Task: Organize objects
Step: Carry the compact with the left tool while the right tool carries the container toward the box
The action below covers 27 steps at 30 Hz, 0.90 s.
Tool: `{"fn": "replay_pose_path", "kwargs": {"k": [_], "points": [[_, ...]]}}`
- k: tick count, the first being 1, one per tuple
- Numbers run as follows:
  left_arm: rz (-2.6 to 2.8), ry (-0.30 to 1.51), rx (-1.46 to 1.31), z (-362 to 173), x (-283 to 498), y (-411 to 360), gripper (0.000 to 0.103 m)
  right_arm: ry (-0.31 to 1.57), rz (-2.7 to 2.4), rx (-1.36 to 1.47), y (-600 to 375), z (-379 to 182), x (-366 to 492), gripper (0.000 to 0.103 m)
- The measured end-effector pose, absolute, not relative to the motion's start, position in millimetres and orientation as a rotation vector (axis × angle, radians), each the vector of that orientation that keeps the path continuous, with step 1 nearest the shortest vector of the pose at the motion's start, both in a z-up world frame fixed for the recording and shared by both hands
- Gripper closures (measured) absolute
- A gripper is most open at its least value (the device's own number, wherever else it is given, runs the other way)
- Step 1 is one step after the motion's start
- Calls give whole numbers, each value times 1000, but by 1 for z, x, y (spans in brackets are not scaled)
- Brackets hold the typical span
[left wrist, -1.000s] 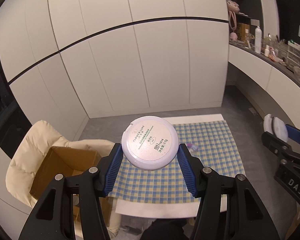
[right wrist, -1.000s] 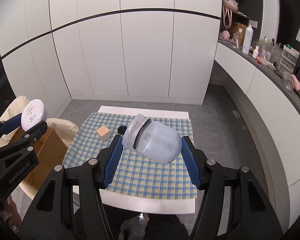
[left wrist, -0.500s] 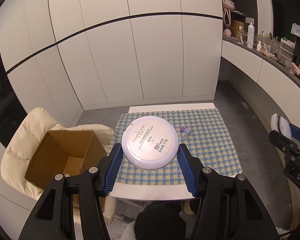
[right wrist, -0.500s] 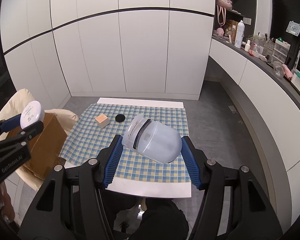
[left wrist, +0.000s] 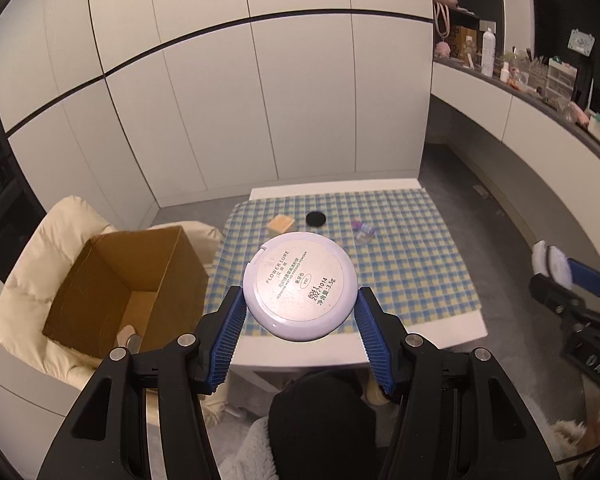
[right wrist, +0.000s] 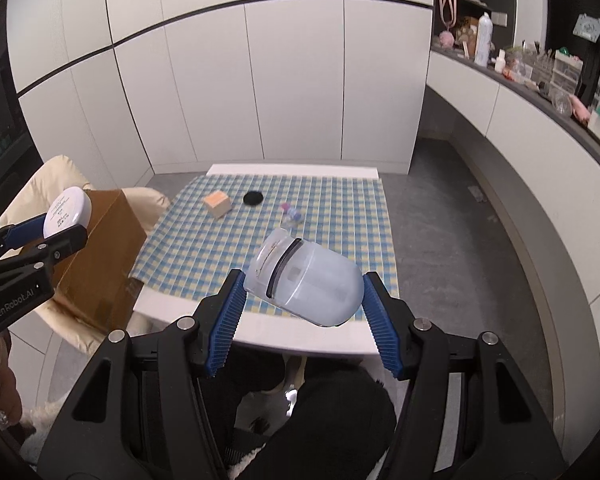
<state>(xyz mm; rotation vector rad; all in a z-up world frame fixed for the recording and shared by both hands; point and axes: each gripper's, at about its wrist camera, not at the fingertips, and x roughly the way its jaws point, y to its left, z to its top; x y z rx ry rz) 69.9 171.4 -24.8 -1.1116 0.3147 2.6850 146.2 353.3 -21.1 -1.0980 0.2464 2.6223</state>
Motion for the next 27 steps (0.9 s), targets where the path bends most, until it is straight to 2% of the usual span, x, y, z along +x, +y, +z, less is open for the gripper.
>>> {"fn": "replay_pose_path", "kwargs": {"k": [9, 27], "points": [[2655, 280, -1188, -48, 77, 153, 47, 230, 2626, -1162, 346, -35, 153, 41], [2703, 284, -1180, -43, 81, 144, 47, 258, 2642, -1177, 339, -42, 156, 41]]}}
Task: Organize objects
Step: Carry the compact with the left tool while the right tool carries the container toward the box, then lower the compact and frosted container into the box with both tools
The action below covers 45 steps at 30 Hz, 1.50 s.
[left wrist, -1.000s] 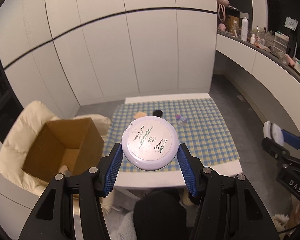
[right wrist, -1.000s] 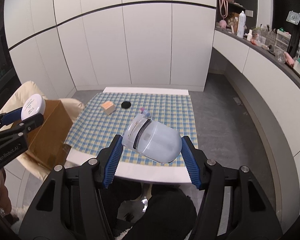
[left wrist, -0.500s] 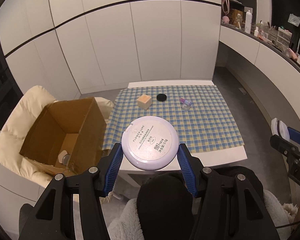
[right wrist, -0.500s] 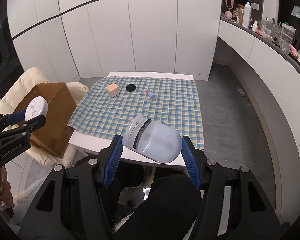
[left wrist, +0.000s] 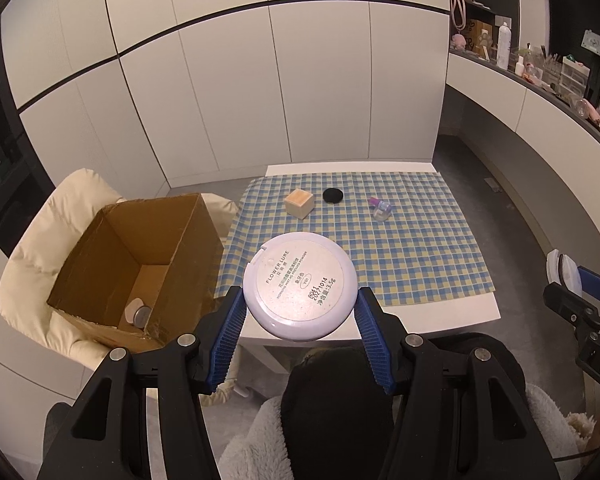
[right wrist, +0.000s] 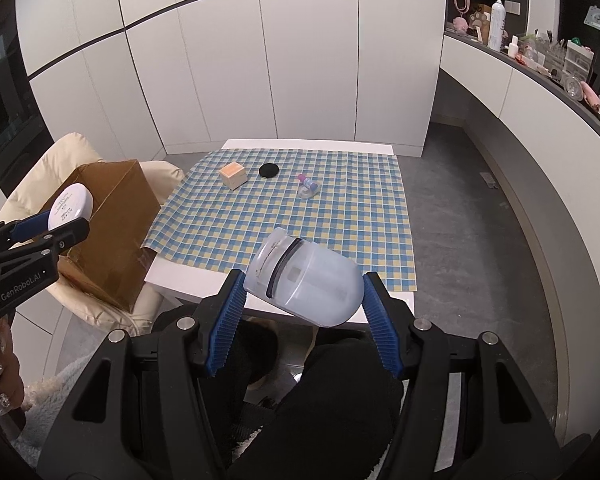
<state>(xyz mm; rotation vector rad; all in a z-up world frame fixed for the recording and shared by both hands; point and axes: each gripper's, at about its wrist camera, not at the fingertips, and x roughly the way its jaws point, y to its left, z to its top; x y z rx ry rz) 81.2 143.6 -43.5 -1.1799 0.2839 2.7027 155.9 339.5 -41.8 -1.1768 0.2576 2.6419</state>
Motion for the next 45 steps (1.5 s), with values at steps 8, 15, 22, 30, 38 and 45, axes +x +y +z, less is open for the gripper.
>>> {"fn": "replay_pose_path", "kwargs": {"k": [8, 15, 22, 30, 38, 45], "points": [[2707, 250, -1209, -47, 76, 132, 47, 249, 2655, -1188, 332, -44, 148, 41], [2738, 222, -1232, -49, 76, 112, 47, 212, 2690, -1220, 316, -46, 135, 41], [2789, 183, -1252, -48, 77, 88, 47, 165, 2749, -1247, 292, -46, 122, 41], [2839, 144, -1285, -48, 81, 63, 47, 115, 2810, -1289, 263, -49, 107, 41], [2893, 101, -1322, -49, 88, 35, 47, 65, 2875, -1326, 230, -53, 93, 41], [2949, 53, -1353, -50, 96, 5, 47, 10, 2937, -1363, 199, -54, 83, 41]]}}
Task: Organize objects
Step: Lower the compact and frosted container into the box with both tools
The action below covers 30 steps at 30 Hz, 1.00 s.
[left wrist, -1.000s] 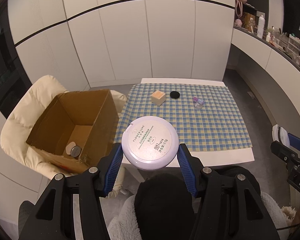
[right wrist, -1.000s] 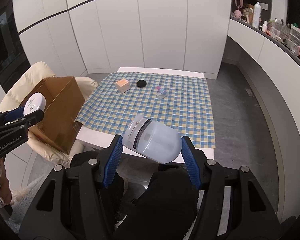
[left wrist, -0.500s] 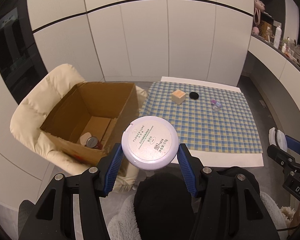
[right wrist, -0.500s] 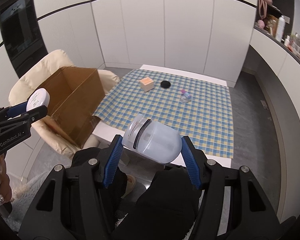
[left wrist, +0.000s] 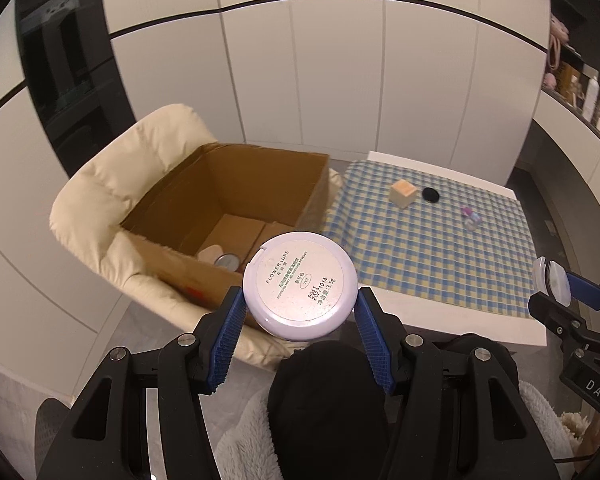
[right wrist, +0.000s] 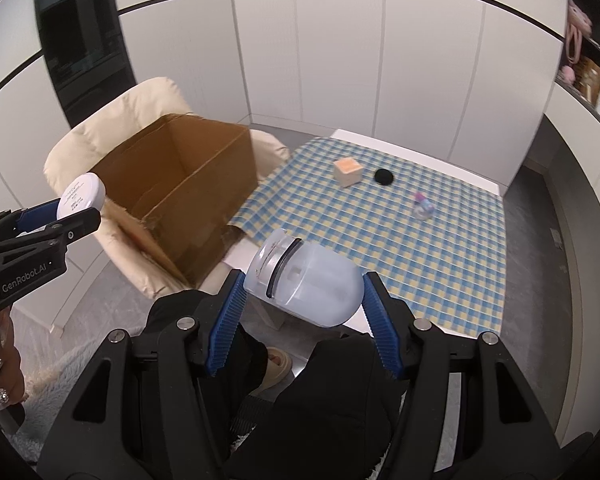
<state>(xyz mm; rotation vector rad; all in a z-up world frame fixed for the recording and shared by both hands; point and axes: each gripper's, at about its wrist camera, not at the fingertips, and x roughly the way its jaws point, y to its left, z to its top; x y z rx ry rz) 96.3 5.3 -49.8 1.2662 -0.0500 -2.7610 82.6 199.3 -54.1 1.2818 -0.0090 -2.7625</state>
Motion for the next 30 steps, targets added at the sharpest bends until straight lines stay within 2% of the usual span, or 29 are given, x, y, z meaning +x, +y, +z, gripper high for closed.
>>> {"fn": "replay_pose_path", "kwargs": {"k": [16, 30], "points": [[-2640, 49, 1247, -55, 109, -52, 47, 112, -2612, 1246, 132, -61, 66, 41], [-2616, 70, 1285, -66, 100, -58, 47, 144, -2572, 1271, 121, -70, 57, 41]]}}
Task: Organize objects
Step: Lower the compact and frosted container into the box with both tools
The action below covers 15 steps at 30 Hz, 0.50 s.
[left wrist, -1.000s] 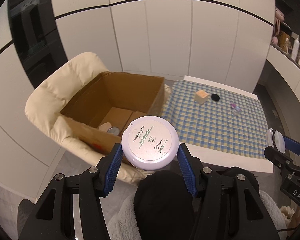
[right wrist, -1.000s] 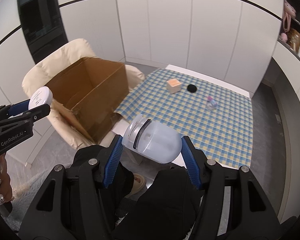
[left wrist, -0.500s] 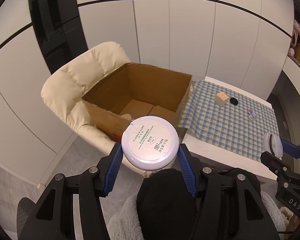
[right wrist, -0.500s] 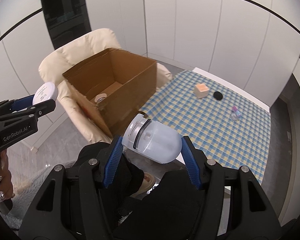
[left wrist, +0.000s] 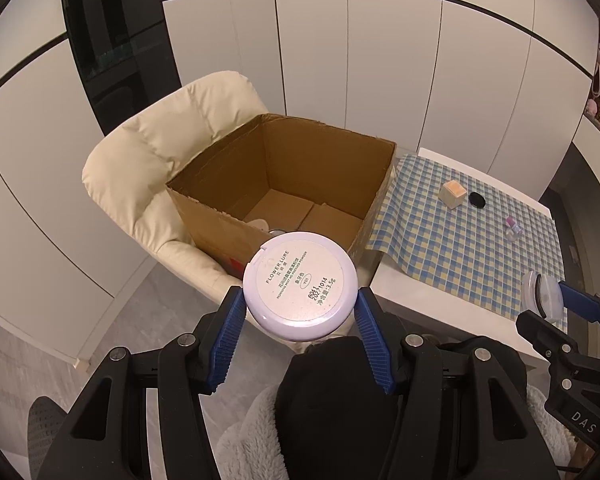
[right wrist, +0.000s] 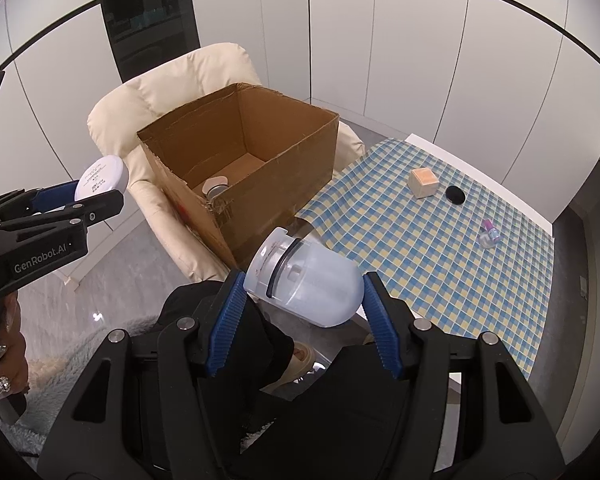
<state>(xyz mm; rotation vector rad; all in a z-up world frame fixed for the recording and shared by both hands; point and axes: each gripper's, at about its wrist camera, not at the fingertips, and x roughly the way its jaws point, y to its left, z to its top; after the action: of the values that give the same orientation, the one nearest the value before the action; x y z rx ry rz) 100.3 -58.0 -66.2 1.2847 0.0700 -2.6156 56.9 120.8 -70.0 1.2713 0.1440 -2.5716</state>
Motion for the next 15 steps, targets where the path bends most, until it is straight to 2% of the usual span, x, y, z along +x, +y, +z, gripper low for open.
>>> {"fn": "replay_pose_path", "kwargs": {"k": [15], "points": [[-2606, 82, 1242, -67, 55, -73, 47, 202, -2561, 1254, 98, -72, 8, 41]]}}
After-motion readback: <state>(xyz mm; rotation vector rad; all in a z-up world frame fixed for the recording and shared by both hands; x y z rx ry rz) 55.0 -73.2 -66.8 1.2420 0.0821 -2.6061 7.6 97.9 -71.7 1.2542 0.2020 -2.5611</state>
